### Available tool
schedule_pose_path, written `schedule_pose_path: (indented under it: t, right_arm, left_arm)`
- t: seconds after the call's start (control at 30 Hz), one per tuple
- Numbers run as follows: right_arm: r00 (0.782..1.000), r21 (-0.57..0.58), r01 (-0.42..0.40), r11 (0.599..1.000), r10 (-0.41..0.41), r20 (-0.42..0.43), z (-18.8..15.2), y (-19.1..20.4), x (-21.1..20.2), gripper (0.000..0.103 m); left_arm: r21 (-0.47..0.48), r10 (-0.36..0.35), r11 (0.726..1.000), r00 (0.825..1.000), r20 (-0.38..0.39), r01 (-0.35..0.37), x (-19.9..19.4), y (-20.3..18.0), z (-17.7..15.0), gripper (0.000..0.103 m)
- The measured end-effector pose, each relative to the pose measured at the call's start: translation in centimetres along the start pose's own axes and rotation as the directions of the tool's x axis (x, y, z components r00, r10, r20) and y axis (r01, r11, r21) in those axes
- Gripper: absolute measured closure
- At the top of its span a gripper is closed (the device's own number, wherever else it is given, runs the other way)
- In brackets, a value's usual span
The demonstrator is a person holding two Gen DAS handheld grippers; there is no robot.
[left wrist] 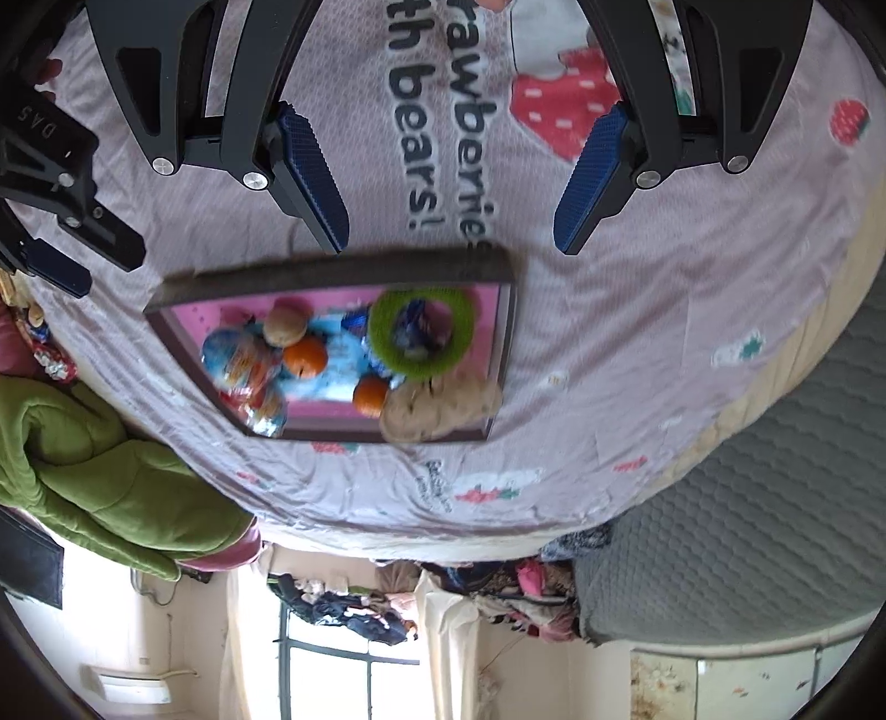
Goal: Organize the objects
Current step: 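Withdraw both open tools back from the tray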
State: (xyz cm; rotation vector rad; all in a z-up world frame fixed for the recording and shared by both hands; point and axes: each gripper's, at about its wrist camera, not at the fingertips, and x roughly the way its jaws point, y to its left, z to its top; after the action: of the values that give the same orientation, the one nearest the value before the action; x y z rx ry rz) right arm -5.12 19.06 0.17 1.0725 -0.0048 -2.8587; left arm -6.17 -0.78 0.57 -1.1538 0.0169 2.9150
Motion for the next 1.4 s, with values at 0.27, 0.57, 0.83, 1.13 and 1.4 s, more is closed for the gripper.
schedule_pose_path:
  t: [0.27,0.57,0.83,1.13,1.4]
  right_arm:
    - [0.999,-0.013,0.015,1.000,-0.016,-0.044,-2.7,-0.3,1.6,0.034]
    - [0.999,-0.022,0.016,1.000,-0.017,-0.042,-2.8,-0.2,1.8,0.034]
    - [0.998,-0.028,0.028,0.999,-0.029,-0.057,-3.1,-0.1,2.2,0.034]
    - [0.997,-0.035,0.033,0.999,-0.035,-0.062,-3.2,-0.1,2.5,0.034]
    - [0.997,-0.030,0.039,0.999,-0.041,-0.065,-3.3,-0.3,2.6,0.034]
  left_arm:
    - [-0.004,0.023,1.000,0.999,-0.042,-0.023,1.7,0.5,-2.3,0.025]
    - [0.006,0.019,1.000,0.999,-0.040,-0.019,1.8,0.3,-2.2,0.025]
    - [0.008,0.007,1.000,0.999,-0.047,-0.007,1.9,0.2,-2.3,0.025]
    - [0.007,0.010,1.000,0.999,-0.051,-0.010,2.2,0.3,-2.5,0.025]
    - [-0.005,-0.007,1.000,0.999,-0.054,0.007,2.5,0.6,-2.7,0.025]
